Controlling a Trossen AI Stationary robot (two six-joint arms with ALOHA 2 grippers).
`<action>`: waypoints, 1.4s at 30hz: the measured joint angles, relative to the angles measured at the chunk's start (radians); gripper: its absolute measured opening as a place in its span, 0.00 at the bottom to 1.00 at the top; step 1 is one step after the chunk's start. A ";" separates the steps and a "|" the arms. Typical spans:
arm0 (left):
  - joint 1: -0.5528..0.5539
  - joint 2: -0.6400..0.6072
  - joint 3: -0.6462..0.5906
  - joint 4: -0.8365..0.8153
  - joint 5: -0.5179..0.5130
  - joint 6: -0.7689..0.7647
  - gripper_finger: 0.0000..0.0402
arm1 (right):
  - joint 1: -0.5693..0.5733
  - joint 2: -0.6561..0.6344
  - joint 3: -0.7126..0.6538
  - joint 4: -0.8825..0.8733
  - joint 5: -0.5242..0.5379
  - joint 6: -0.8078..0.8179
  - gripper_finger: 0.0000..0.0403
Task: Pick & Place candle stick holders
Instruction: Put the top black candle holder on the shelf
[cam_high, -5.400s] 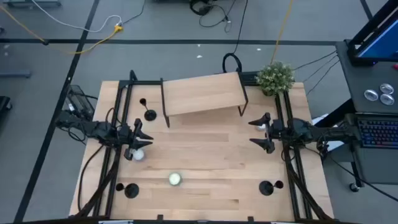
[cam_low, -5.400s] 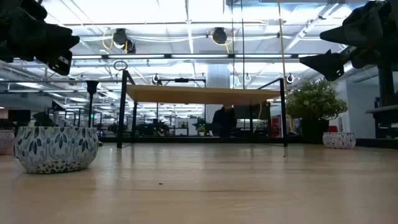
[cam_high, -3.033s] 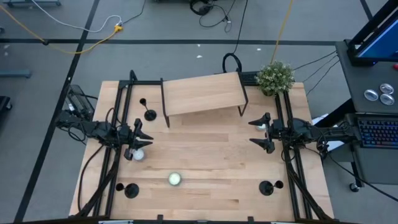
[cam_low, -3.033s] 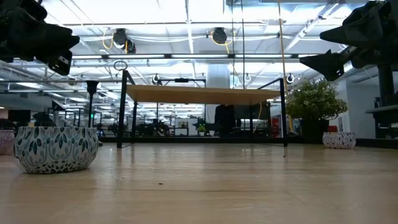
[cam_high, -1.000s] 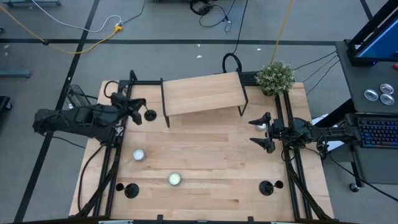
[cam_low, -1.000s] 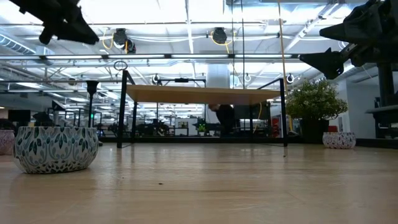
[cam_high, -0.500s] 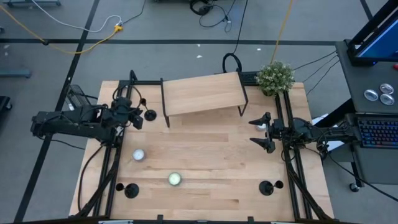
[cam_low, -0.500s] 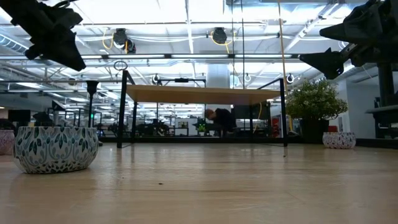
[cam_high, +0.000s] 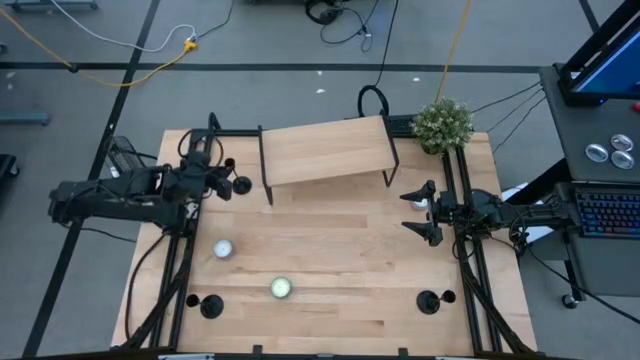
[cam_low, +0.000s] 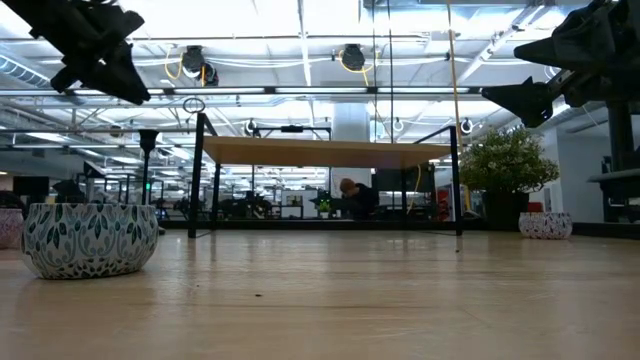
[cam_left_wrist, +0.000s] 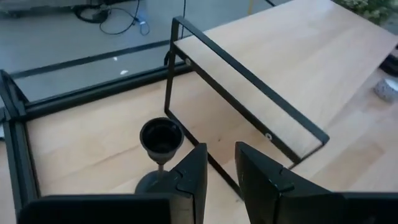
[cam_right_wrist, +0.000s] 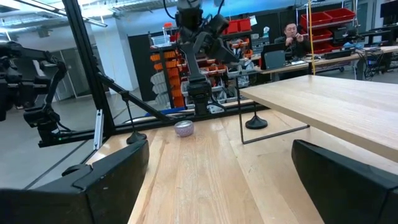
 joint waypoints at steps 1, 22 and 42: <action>0.020 0.010 0.011 -0.001 0.021 -0.007 0.21 | 0.000 0.000 0.000 0.000 0.000 0.000 0.97; 0.414 0.486 0.490 -0.474 0.312 0.221 0.21 | 0.000 0.000 0.000 0.000 0.000 0.000 0.97; 0.437 0.605 0.499 -0.469 0.333 0.305 0.21 | 0.000 0.000 0.000 0.000 0.000 0.000 0.97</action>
